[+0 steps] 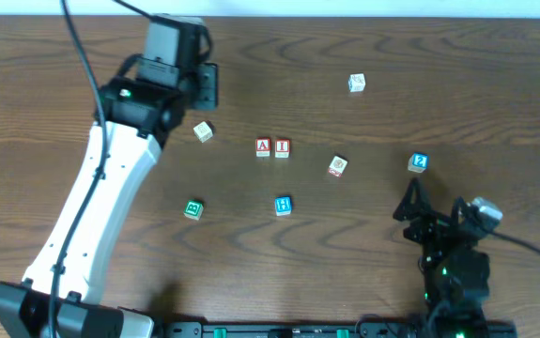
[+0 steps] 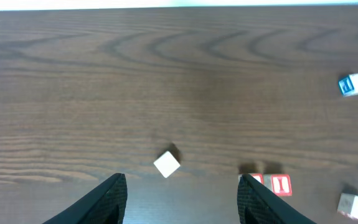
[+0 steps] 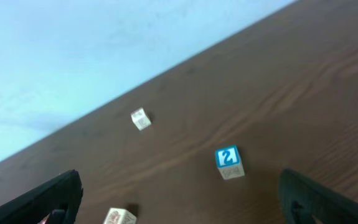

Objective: Spell out Ai2

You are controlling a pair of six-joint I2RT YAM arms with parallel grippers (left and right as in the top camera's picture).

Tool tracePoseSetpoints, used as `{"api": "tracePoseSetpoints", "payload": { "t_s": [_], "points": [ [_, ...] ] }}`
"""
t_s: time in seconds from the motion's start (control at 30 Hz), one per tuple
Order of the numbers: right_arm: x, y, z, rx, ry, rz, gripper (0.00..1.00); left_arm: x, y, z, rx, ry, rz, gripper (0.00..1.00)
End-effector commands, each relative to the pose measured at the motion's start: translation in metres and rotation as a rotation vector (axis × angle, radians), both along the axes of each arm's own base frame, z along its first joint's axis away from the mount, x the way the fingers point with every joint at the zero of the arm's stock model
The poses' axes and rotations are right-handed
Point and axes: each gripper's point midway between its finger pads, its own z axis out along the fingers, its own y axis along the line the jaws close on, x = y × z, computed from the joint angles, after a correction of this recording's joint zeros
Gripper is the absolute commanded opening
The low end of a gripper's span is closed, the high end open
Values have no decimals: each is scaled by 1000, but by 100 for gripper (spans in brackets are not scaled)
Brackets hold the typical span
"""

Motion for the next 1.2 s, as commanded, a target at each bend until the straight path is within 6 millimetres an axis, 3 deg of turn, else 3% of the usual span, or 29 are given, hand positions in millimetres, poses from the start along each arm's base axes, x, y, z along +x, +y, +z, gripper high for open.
{"api": "tracePoseSetpoints", "payload": {
  "t_s": [0.0, 0.2, 0.47, 0.7, 0.9, 1.17],
  "points": [
    [14, 4, -8, 25, 73, 38, 99, 3, 11, 12, -60, -16, -10, 58],
    [59, -3, -11, -86, 292, 90, 99, 8, 36, 10, -49, -16, 42, 59],
    [107, -19, -55, -218, 730, 174, 99, 14, 39, 4, -22, -14, 27, 60],
    [106, -39, -88, -213, 921, 147, 99, 21, 37, -8, -20, 7, 27, 63],
    [105, -41, -106, -215, 967, 160, 99, 27, 36, -25, -17, 43, 25, 62],
    [113, -39, -125, -210, 976, 184, 99, 32, 35, -24, -20, 24, 25, 63]
  ]
}}
